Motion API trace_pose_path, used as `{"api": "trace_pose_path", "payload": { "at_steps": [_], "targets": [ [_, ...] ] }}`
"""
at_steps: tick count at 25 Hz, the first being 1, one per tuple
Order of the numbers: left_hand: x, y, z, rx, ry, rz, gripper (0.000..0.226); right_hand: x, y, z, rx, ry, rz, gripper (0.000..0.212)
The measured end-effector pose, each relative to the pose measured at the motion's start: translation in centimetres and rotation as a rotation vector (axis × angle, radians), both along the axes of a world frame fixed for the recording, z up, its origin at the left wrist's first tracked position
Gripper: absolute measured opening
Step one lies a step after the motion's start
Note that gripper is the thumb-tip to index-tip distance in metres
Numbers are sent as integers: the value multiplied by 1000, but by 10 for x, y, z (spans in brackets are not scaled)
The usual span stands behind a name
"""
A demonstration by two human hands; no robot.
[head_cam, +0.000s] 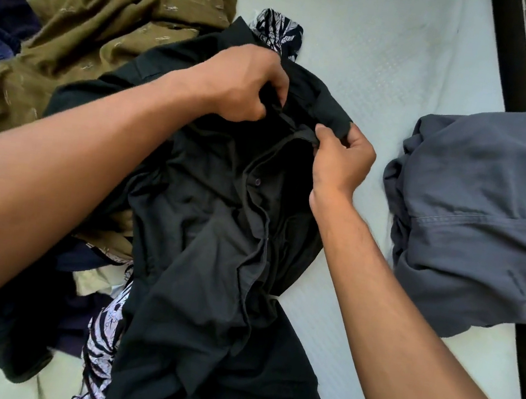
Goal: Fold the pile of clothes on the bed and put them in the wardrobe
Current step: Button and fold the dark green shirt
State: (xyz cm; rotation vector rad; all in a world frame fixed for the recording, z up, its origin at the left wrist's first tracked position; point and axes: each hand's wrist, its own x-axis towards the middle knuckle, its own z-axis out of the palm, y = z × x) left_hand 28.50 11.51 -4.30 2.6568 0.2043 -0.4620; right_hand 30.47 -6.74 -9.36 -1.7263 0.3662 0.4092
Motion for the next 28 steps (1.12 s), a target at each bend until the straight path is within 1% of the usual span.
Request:
{"api": "trace_pose_path", "payload": {
  "at_steps": [2,4,7,8,9,10,11,13,15,17,19,20,22,23,25,26,28],
  "targets": [
    [-6,7,6,-50,-149,92,29,1,1,1,-42,-70,30,24],
    [-12,12,11,-75,-223,150,30,6,11,5,-83,-178,113,35],
    [-19,14,18,-97,-388,263,32,15,24,15,-29,-320,445,36],
    [-22,13,18,-122,-426,313,31,18,24,17,-25,-359,524,33],
    [-25,12,18,-154,-440,354,31,24,21,17,-30,-401,552,28],
    [-29,9,16,-181,-432,371,33,30,17,16,-28,-436,550,24],
    [-32,6,12,-187,-409,352,35,36,11,16,-33,-472,541,27],
    [-35,-2,6,-124,-375,251,44,50,-3,16,-110,-591,587,36],
    [-31,-5,9,-31,-330,156,56,62,-13,15,-257,-711,759,44],
    [-20,0,14,81,-207,26,66,79,-10,14,-379,-783,1016,51],
    [-8,4,16,193,-19,-117,71,95,2,16,-453,-778,1260,48],
    [-3,5,15,261,68,-171,69,101,9,21,-475,-758,1346,46],
    [7,5,9,369,201,-231,53,109,22,30,-483,-657,1449,42],
    [10,5,8,384,237,-236,44,112,25,33,-463,-607,1460,39],
    [13,5,8,360,239,-217,27,120,27,40,-377,-530,1455,31],
    [12,7,9,326,235,-207,20,125,24,42,-319,-447,1468,25],
    [5,12,13,294,245,-220,19,135,17,49,-192,-225,1488,14]
  ]
}}
